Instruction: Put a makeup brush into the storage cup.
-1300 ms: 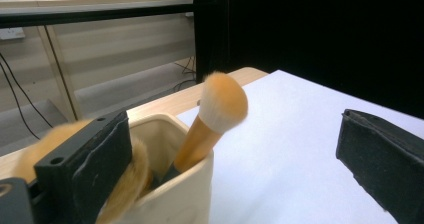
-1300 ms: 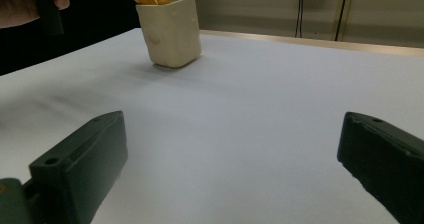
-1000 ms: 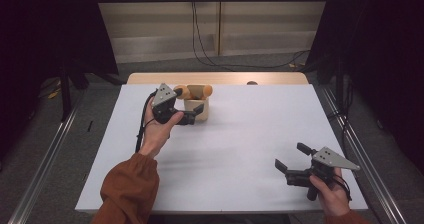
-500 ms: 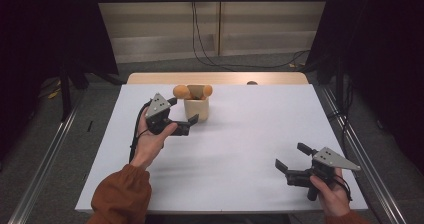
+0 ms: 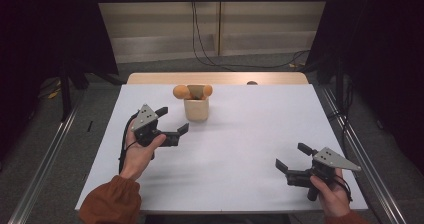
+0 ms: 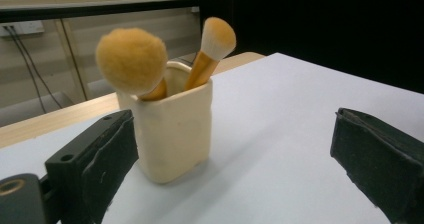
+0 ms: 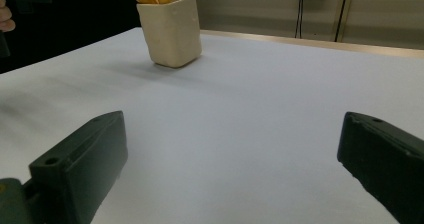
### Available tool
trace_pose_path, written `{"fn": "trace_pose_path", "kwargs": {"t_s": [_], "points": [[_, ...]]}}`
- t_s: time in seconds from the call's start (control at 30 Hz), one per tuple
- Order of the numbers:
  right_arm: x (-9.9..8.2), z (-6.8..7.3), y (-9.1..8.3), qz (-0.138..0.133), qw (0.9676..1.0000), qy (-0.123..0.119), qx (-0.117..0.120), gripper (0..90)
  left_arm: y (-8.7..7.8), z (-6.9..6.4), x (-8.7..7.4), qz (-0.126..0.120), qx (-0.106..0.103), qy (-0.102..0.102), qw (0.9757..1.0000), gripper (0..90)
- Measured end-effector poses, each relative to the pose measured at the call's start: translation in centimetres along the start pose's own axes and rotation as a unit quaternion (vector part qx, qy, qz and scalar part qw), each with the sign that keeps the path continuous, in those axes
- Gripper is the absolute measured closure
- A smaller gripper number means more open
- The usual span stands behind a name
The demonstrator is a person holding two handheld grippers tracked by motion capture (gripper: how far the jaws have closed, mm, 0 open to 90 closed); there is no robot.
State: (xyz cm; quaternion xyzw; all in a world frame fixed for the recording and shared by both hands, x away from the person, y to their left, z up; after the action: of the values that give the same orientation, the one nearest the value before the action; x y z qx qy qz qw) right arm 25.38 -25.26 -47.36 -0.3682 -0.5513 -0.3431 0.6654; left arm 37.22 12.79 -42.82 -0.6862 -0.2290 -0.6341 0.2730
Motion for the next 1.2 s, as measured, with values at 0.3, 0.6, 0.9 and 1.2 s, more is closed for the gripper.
{"fn": "trace_pose_path", "kwargs": {"t_s": [0.3,0.6,0.9,1.2], "points": [[0.0,0.0,0.1,0.002,1.0,-0.002,0.0,0.0,-2.4,-0.4,-0.2,0.006,0.002,0.006,1.0,4.3],[0.0,-0.1,-0.1,-0.001,1.0,-0.002,-0.007,0.0,-5.3,-0.1,-1.1,0.01,0.021,-0.004,0.9997,4.3],[0.1,-0.2,-0.2,-0.003,1.0,-0.003,-0.008,0.0,-7.3,-0.9,-1.6,0.002,0.036,-0.01,0.9993,4.3],[0.1,-0.3,-0.3,-0.006,0.9999,-0.006,-0.012,0.0,-8.4,-1.6,-2.7,0.018,0.037,-0.004,0.9992,3.8]]}}
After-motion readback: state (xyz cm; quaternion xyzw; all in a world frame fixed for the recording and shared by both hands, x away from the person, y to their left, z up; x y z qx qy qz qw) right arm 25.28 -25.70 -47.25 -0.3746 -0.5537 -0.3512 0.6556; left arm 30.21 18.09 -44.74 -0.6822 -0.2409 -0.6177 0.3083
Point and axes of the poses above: each handheld gripper's, and its own axes: y roughly forward along the jaws, x roughly out of its top, z roughly to its left, the point moved 6 cm from there along y, roughly forward along the jaws, and after that the axes turned 10 degrees about -z, right-handed, at the moved point
